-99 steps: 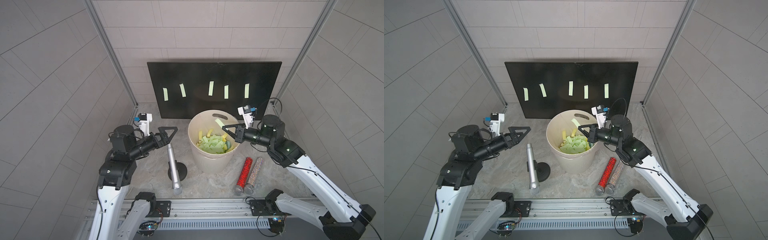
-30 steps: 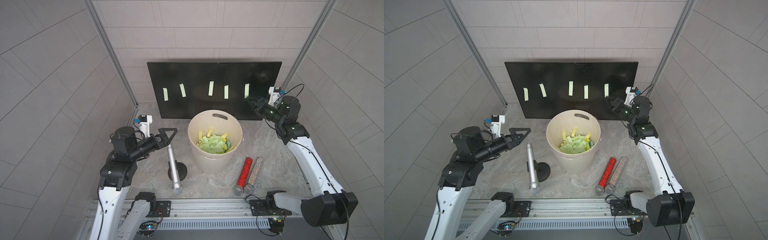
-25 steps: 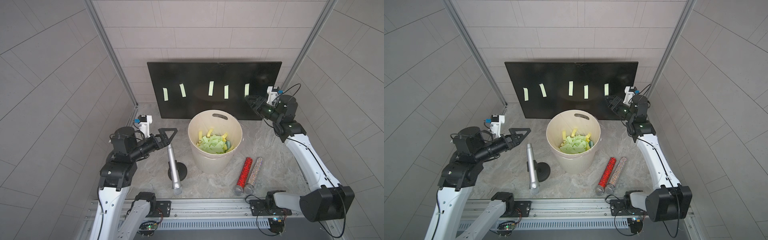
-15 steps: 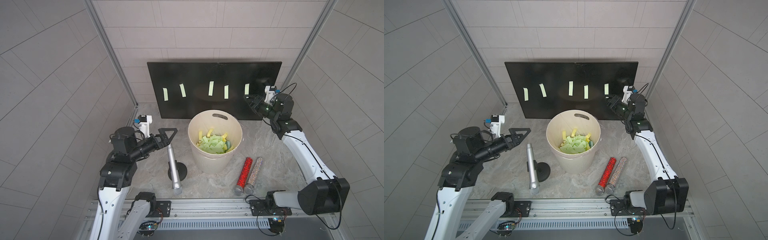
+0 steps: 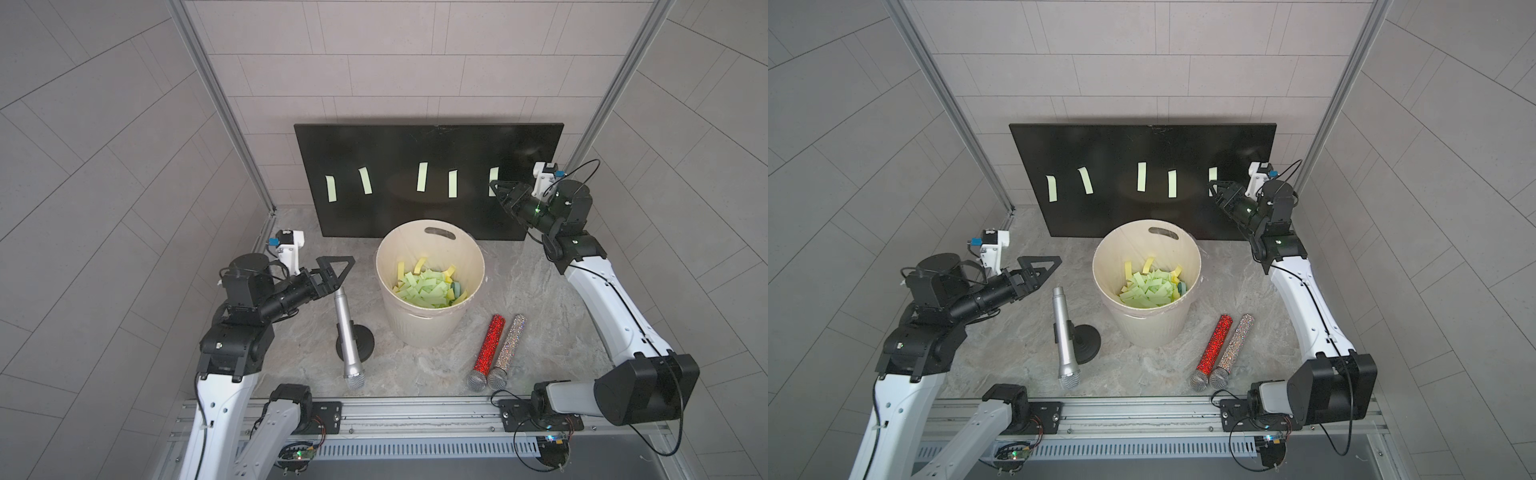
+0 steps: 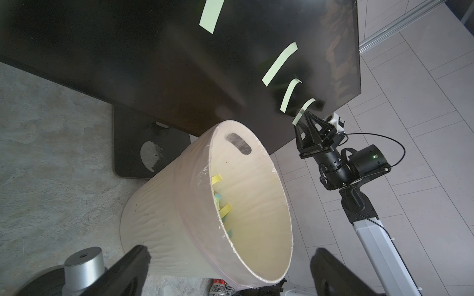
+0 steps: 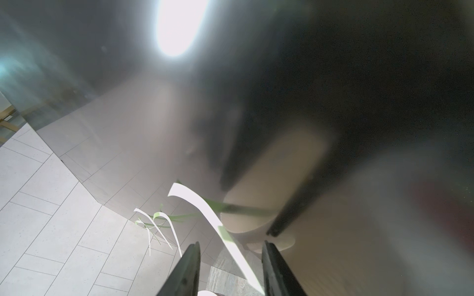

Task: Remove the sticky note from the monitor
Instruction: Tear off the sticky note from the monitor.

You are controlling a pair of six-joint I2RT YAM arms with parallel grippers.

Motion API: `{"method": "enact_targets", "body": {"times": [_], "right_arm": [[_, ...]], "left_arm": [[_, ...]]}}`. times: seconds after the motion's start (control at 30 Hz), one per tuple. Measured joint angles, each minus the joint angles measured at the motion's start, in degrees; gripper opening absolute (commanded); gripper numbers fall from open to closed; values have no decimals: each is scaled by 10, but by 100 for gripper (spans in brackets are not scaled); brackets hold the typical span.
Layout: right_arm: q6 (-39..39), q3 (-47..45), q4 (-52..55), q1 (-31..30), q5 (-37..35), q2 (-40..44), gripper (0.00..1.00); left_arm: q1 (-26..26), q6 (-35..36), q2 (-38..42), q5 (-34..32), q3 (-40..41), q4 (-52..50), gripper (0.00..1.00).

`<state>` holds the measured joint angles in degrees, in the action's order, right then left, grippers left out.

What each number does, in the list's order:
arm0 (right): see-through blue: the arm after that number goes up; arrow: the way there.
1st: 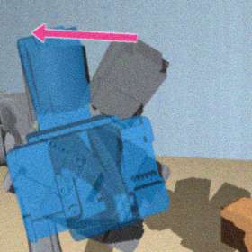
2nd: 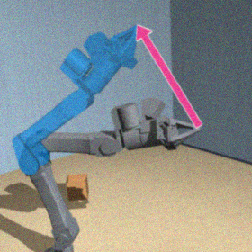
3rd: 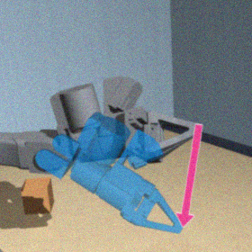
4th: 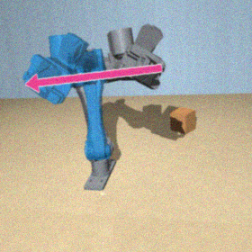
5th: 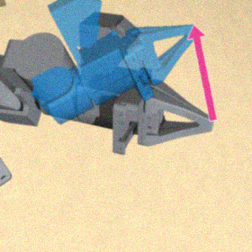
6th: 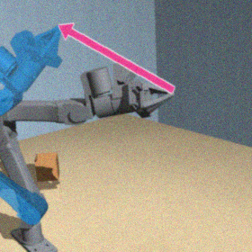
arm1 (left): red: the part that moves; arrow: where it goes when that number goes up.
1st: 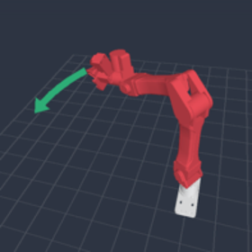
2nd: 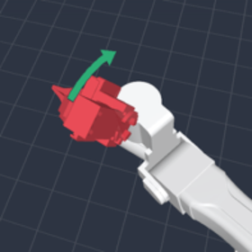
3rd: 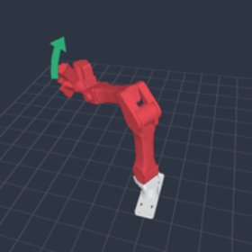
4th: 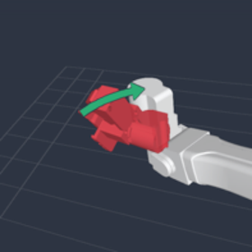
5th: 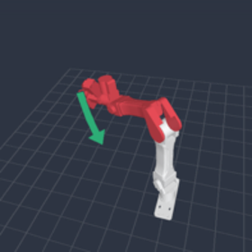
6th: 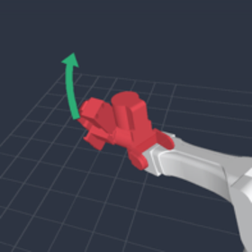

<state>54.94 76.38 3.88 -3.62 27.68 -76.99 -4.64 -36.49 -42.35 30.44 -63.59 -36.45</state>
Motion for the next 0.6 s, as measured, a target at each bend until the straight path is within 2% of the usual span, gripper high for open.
{"method": "enact_targets", "body": {"times": [0.53,0.6], "right_arm": [[9,0,-6,0,5,-1,1],[9,0,-6,0,5,-1,0]], "left_arm": [[0,0,0,0,0,0,100],[0,0,0,0,0,0,100]]}}
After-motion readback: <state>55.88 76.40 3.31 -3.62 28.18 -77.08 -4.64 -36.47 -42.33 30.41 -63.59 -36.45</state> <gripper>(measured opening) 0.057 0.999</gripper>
